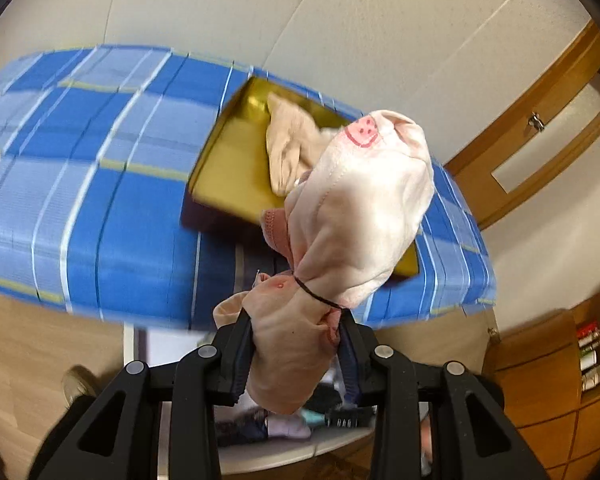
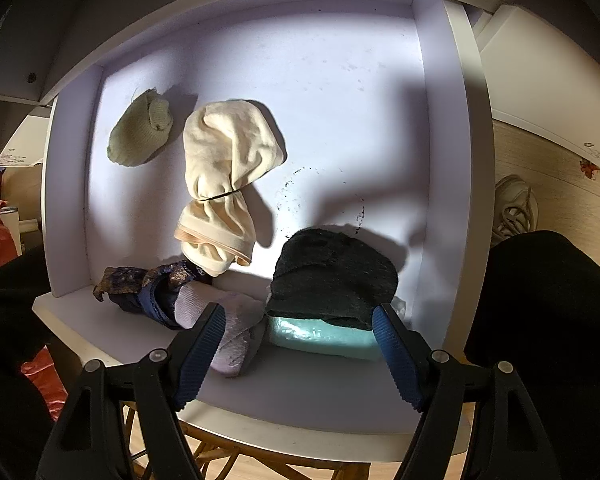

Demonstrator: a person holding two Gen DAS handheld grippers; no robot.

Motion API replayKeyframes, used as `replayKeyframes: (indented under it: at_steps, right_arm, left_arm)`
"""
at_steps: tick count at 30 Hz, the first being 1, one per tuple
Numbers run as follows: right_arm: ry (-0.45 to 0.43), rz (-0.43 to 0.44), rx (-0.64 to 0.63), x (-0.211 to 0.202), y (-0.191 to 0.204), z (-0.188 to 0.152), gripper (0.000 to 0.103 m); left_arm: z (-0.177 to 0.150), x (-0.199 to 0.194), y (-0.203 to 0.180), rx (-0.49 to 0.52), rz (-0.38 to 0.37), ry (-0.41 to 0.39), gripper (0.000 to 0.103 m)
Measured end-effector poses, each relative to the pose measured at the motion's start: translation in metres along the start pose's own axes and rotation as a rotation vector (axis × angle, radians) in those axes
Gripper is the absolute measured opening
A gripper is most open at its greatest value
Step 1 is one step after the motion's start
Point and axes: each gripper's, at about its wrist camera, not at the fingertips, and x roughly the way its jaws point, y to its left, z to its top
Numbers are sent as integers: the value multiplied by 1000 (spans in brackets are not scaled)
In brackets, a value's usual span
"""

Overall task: Organize soft objects
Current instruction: 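Carry the pink garment into the gold box and open the left gripper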

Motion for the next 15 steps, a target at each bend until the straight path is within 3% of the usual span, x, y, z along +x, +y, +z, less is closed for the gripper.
replayKeyframes:
  at_steps: [8, 15]
  right_arm:
    - [1, 31, 11, -2, -3, -1, 77]
    - [3, 75, 25, -5, -5, -1, 77]
  left_arm:
    - [70, 43, -15, -1, 128, -26, 36]
    - [107, 85, -4, -77, 157, 14, 36]
